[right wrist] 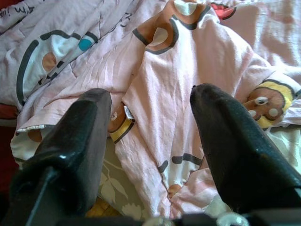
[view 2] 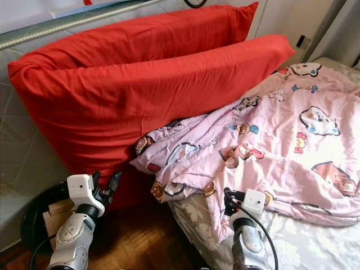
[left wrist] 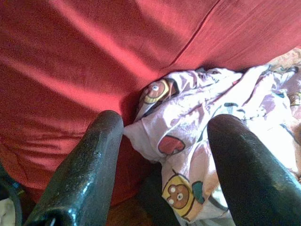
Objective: Clean up the room
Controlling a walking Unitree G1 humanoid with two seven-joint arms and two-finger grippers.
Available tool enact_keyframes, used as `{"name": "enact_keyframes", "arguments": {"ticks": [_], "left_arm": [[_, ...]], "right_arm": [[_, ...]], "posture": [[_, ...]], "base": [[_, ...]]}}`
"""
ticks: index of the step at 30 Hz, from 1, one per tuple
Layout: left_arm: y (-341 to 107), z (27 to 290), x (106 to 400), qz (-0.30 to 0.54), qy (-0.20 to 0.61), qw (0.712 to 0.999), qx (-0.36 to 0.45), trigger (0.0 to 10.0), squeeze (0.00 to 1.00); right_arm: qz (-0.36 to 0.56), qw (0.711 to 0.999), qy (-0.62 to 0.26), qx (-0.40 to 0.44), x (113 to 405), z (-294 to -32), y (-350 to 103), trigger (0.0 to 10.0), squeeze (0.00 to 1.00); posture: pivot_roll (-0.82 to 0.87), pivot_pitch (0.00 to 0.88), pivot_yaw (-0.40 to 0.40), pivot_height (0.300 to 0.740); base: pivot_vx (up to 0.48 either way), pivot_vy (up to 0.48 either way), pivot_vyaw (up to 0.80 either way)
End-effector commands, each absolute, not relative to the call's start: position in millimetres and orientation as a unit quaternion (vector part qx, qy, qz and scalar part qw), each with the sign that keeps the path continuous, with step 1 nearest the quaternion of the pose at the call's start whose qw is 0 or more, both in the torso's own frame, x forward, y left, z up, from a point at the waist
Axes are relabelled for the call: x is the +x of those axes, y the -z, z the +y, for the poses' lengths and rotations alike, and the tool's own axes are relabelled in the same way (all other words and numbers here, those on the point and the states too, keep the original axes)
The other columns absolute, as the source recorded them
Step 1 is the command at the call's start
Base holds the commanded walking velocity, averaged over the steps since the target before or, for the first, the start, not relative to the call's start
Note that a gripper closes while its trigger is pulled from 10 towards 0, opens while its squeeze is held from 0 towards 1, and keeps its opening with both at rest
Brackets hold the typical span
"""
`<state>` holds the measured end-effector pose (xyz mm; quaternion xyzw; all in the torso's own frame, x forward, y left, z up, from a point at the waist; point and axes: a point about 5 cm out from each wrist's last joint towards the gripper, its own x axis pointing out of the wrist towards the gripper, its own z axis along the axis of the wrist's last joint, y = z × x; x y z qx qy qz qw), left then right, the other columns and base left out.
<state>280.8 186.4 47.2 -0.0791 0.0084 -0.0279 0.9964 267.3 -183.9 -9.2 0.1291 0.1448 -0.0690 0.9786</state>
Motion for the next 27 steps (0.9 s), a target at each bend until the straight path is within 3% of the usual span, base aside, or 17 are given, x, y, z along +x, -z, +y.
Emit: {"name": "enact_keyframes", "arguments": {"ticks": [1,22,27], "left_arm": [[-42.9,187.6,276.4,0.021,0.027,0.996,-0.076,10.0,0.0],[-43.5,185.3,276.0,0.025,0.029,0.996,-0.08,10.0,0.0],[-40.9,184.7,275.9,0.032,0.031,0.996,-0.08,10.0,0.0]], "right_arm": [[0.16,0.975,0.079,0.136,263.0,-184.7,14.5,10.0,0.0],[0.154,0.977,0.071,0.129,264.7,-181.5,12.7,10.0,0.0],[0.171,0.976,0.036,0.131,264.7,-174.8,15.6,10.0,0.0]], "posture": [[0.03,0.196,-0.025,0.685],[0.02,0.187,-0.027,0.648],[0.02,0.179,-0.024,0.648]], "base": [[0.0,0.0,0.0],[0.0,0.0,0.0],[0.0,0.0,0.0]]}}
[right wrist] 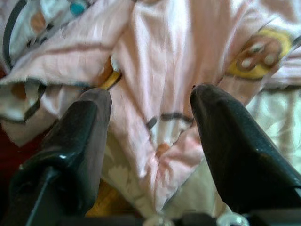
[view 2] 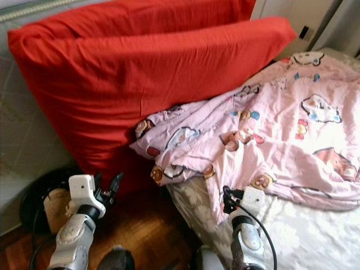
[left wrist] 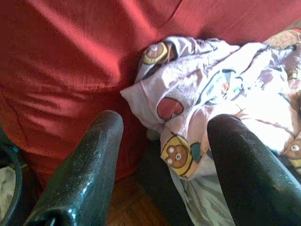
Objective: Clean up the room
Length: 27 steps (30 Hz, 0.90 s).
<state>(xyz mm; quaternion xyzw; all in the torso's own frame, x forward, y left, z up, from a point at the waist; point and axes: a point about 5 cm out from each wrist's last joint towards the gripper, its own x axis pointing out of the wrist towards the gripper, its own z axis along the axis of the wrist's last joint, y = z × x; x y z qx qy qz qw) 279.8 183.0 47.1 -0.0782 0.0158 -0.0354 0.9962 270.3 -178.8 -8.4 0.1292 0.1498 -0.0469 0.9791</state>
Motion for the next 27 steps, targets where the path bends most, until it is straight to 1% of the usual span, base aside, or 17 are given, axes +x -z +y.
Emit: {"name": "enact_keyframes", "arguments": {"ticks": [1,6,10,11,27], "left_arm": [[-40.5,184.5,275.8,0.033,0.031,0.996,-0.08,10.0,0.0],[-41.3,182.7,277.2,0.033,0.035,0.996,-0.08,10.0,0.0],[-41.3,182.6,278.1,0.033,0.036,0.996,-0.08,10.0,0.0],[-42.1,182.7,279.2,0.033,0.037,0.996,-0.079,10.0,0.0],[-43.1,180.0,282.1,0.034,0.033,0.996,-0.082,10.0,0.0]], "right_arm": [[0.171,0.976,0.032,0.13,264.7,-173.9,15.6,10.0,0.0],[0.182,0.973,0.04,0.137,263.8,-171.7,18.1,10.0,0.0],[0.19,0.971,0.013,0.145,264.0,-165.6,19.3,10.0,0.0],[0.18,0.973,0.014,0.146,264.5,-164.9,17.9,10.0,0.0],[0.189,0.969,-0.006,0.161,264.4,-159.2,19.3,10.0,0.0]], "posture": [[0.02,0.178,-0.023,0.648],[0.02,0.167,-0.019,0.648],[0.02,0.16,-0.017,0.623],[0.02,0.164,-0.017,0.623],[0.02,0.184,-0.022,0.623]], "base": [[0.0,0.0,0.0],[0.0,0.0,0.0],[0.0,0.0,0.0],[0.0,0.0,0.0],[0.0,0.0,0.0]]}}
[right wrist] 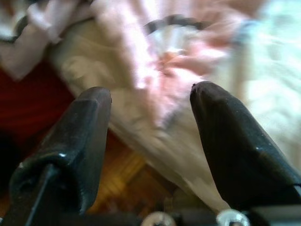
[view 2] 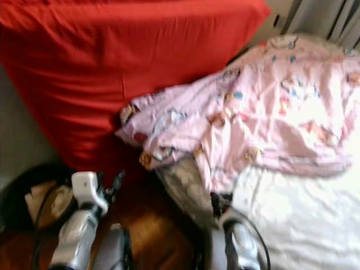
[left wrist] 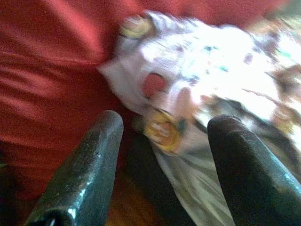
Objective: Clean up the room
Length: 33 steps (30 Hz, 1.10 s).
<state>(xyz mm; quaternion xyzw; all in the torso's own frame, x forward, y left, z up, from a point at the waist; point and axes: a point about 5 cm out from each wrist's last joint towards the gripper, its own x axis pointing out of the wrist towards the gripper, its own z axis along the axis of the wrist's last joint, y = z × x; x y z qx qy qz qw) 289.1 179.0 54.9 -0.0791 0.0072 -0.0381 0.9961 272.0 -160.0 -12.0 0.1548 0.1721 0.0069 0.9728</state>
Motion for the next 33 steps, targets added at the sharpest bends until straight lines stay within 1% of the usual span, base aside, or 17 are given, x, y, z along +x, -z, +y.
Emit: {"name": "enact_keyframes", "arguments": {"ticks": [1,9,18,20,33], "left_arm": [[-43.2,180.2,282.3,0.034,0.032,0.996,-0.082,10.0,0.0],[-46.0,180.8,285.3,0.029,0.031,0.996,-0.08,10.0,0.0],[-45.2,182.5,283.8,0.027,0.027,0.996,-0.078,10.0,0.0],[-44.8,182.6,283.2,0.028,0.027,0.996,-0.078,10.0,0.0],[-44.0,180.7,282.0,0.027,0.031,0.996,-0.079,10.0,0.0]], "right_arm": [[0.19,0.968,-0.009,0.162,264.3,-158.3,19.5,10.0,0.0],[0.183,0.97,-0.02,0.157,264.4,-154.8,18.5,10.0,0.0],[0.181,0.97,-0.029,0.157,263.2,-153.9,18.8,10.0,0.0],[0.186,0.968,-0.023,0.168,261.8,-154.3,20.6,10.0,0.0],[0.191,0.969,-0.002,0.156,262.5,-159.2,21.0,10.0,0.0]], "posture": [[0.02,0.183,-0.021,0.623],[0.02,0.178,-0.017,0.623],[0.03,0.181,-0.019,0.623],[0.03,0.182,-0.019,0.623],[0.03,0.17,-0.019,0.623]], "base": [[0.0,0.0,0.0],[0.0,0.0,0.0],[0.0,0.0,0.76],[0.0,0.0,0.0],[0.019,0.0,0.0]]}}
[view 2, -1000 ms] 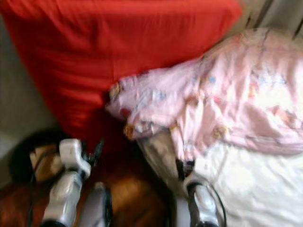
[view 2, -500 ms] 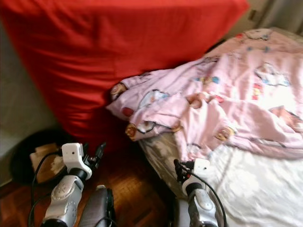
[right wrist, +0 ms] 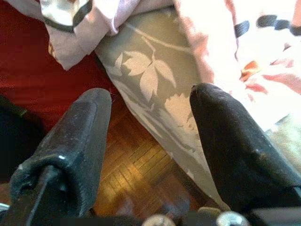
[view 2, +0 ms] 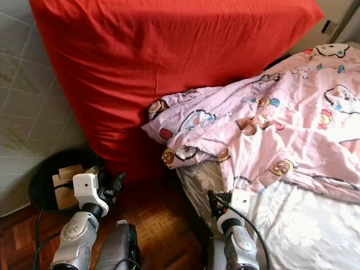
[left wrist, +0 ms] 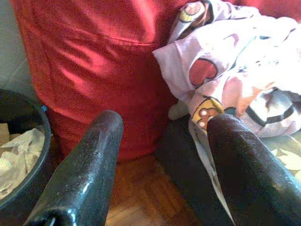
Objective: Clean up the room
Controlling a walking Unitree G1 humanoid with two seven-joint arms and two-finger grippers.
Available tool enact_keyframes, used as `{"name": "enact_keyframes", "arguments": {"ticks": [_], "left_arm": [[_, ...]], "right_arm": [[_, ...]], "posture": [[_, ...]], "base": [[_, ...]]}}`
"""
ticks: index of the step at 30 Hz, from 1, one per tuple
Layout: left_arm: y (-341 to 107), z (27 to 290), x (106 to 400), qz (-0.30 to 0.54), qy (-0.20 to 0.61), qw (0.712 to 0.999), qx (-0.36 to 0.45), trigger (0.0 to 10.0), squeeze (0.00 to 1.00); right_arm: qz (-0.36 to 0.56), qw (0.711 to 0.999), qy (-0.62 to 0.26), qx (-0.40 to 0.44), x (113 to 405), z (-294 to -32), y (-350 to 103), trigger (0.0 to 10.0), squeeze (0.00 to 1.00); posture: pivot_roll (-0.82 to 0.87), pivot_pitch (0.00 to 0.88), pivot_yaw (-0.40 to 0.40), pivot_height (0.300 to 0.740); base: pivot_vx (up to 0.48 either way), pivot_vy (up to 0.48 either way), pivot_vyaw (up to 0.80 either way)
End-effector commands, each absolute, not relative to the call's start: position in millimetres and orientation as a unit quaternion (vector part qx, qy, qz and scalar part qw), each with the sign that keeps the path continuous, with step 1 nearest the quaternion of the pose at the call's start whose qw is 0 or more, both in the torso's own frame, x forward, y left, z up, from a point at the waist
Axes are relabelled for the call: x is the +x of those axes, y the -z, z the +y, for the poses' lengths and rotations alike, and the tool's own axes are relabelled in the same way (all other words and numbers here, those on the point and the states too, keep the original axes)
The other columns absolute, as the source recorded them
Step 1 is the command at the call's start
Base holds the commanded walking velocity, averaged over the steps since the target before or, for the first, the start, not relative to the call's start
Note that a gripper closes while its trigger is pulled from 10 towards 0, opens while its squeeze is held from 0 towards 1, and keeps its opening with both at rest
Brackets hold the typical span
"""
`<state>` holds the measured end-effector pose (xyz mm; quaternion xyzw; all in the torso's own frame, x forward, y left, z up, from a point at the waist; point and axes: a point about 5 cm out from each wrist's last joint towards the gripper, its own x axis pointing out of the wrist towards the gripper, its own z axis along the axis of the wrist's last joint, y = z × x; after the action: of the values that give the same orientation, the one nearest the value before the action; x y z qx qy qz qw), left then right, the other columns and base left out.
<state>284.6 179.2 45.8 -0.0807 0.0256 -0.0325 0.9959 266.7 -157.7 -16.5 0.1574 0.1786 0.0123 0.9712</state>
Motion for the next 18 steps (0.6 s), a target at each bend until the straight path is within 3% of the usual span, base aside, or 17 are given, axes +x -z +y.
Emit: {"name": "enact_keyframes", "arguments": {"ticks": [1,12,16,18], "left_arm": [[-44.0,180.4,281.9,0.027,0.031,0.996,-0.08,10.0,0.0],[-45.0,180.5,282.0,0.025,0.034,0.996,-0.079,10.0,0.0],[-44.9,181.1,281.7,0.024,0.033,0.996,-0.078,10.0,0.0],[-44.6,181.0,281.6,0.025,0.033,0.996,-0.079,10.0,0.0]], "right_arm": [[0.191,0.969,0.002,0.155,262.4,-159.9,21.2,10.0,0.0],[0.188,0.969,0.015,0.163,264.1,-161.5,19.9,10.0,0.0],[0.188,0.969,0.016,0.159,265.9,-161.5,18.7,10.0,0.0],[0.183,0.969,0.02,0.163,266.4,-161.9,17.9,10.0,0.0]], "posture": [[0.03,0.17,-0.019,0.623],[0.04,0.178,-0.021,0.623],[0.04,0.183,-0.02,0.623],[0.04,0.184,-0.02,0.623]], "base": [[0.255,0.0,0.0],[0.281,0.0,0.0],[0.306,0.0,-0.75],[0.311,0.0,0.0]]}}
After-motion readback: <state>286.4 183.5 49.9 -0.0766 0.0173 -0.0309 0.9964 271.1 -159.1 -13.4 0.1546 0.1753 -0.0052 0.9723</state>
